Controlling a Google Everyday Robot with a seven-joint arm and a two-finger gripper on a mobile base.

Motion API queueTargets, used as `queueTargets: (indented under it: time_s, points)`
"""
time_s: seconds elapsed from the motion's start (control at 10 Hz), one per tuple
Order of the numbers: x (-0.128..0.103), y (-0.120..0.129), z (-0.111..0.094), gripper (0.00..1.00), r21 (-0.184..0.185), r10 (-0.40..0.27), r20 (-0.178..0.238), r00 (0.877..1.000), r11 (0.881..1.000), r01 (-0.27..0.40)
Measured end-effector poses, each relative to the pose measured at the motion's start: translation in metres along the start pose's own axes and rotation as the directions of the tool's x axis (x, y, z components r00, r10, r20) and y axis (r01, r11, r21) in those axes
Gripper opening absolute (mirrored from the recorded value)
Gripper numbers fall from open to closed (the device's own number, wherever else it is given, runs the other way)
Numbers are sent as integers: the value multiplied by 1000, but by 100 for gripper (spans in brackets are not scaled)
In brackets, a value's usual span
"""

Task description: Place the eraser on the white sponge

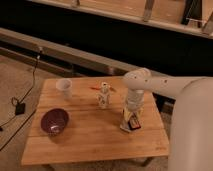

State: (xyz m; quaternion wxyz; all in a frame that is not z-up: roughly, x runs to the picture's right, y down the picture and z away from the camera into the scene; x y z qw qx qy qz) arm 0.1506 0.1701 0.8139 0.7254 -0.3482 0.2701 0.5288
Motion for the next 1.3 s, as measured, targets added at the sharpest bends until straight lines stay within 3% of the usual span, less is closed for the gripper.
queueTargets:
  time_s: [0.7, 0.9, 1.3]
  points:
    - [-21, -14, 17, 1, 3, 38, -24, 999, 999, -38]
    - [-22, -13, 19, 15, 0, 27, -35, 999, 1000, -27]
    - [-25, -14, 19, 56, 0, 28, -37, 999, 1000, -28]
